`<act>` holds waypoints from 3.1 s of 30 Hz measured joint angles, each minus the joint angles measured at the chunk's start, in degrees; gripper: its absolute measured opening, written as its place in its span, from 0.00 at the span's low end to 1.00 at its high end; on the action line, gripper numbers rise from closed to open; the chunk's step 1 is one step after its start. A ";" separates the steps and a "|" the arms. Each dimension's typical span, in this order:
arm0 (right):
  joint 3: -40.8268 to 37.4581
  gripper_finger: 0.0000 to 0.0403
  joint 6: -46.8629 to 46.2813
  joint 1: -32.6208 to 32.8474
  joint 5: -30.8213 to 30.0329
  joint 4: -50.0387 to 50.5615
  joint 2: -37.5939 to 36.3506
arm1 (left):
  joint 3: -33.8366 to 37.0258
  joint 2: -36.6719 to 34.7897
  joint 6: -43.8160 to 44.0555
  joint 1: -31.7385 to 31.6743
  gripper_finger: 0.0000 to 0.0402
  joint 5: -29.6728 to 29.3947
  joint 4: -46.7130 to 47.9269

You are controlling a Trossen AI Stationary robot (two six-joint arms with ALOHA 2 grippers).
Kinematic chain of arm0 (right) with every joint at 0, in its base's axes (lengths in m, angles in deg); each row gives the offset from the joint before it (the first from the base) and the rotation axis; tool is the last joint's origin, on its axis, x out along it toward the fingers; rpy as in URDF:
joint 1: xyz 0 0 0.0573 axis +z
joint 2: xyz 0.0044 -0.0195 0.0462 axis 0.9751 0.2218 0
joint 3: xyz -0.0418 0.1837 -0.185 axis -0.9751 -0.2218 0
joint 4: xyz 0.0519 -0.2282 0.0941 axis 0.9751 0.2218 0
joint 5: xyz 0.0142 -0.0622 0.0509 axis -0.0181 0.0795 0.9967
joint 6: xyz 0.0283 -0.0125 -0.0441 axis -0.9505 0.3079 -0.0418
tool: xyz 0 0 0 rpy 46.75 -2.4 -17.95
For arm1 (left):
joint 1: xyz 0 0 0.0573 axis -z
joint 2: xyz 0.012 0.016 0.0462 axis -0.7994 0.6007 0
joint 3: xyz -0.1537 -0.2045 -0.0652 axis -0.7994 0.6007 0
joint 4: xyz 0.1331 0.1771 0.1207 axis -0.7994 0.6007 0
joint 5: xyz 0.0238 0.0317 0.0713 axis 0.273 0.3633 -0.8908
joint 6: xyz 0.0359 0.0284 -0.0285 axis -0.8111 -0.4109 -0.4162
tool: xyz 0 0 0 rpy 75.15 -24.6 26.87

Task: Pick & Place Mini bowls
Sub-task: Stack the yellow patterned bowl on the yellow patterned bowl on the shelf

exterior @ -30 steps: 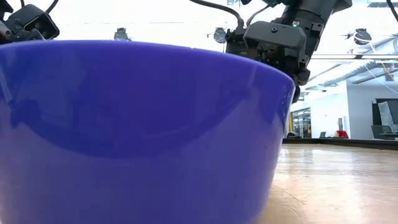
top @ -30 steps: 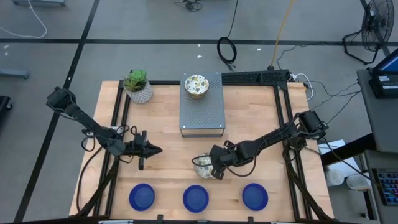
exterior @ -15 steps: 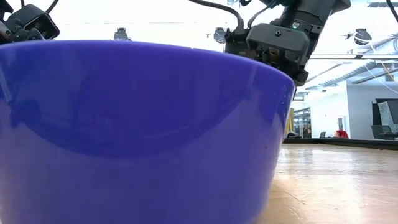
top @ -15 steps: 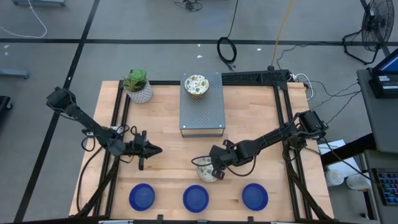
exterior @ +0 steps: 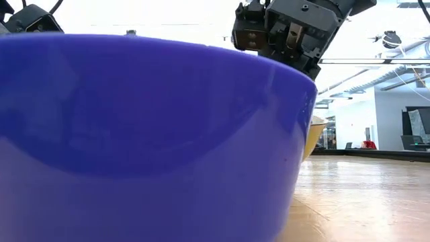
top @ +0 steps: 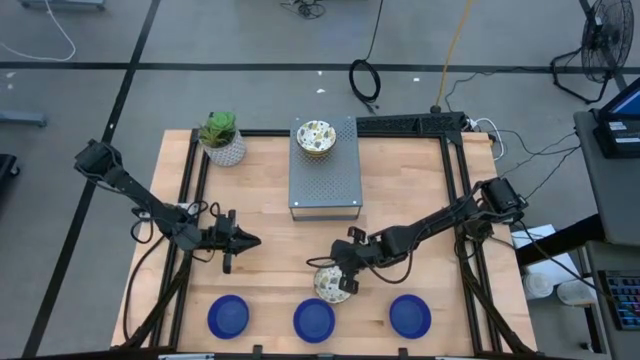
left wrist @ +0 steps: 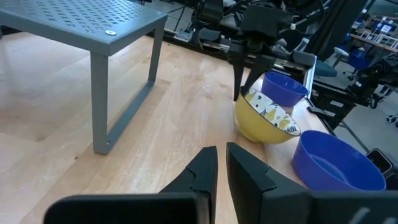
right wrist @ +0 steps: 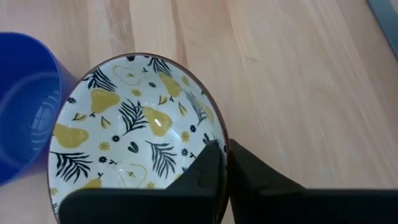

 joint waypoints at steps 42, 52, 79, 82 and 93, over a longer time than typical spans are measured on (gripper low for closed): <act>-0.08 0.01 13.03 -3.53 -4.51 0.33 -20.64 | -0.04 -0.02 -0.11 -0.02 0.09 0.04 -0.26; 0.52 0.01 13.30 -13.11 6.04 -0.61 -23.04 | -0.04 -0.01 -0.04 -0.01 0.09 0.04 -0.27; 58.37 0.01 9.94 -41.77 24.19 23.24 2.58 | -0.04 -0.02 0.02 -0.02 0.09 0.11 -0.33; 61.81 0.01 8.91 -43.25 24.36 22.59 4.02 | -0.04 0.00 0.02 -0.02 0.09 0.11 -0.33; 60.05 0.01 7.44 -48.44 22.07 25.30 3.99 | -0.02 -0.02 0.04 -0.02 0.09 0.12 -0.35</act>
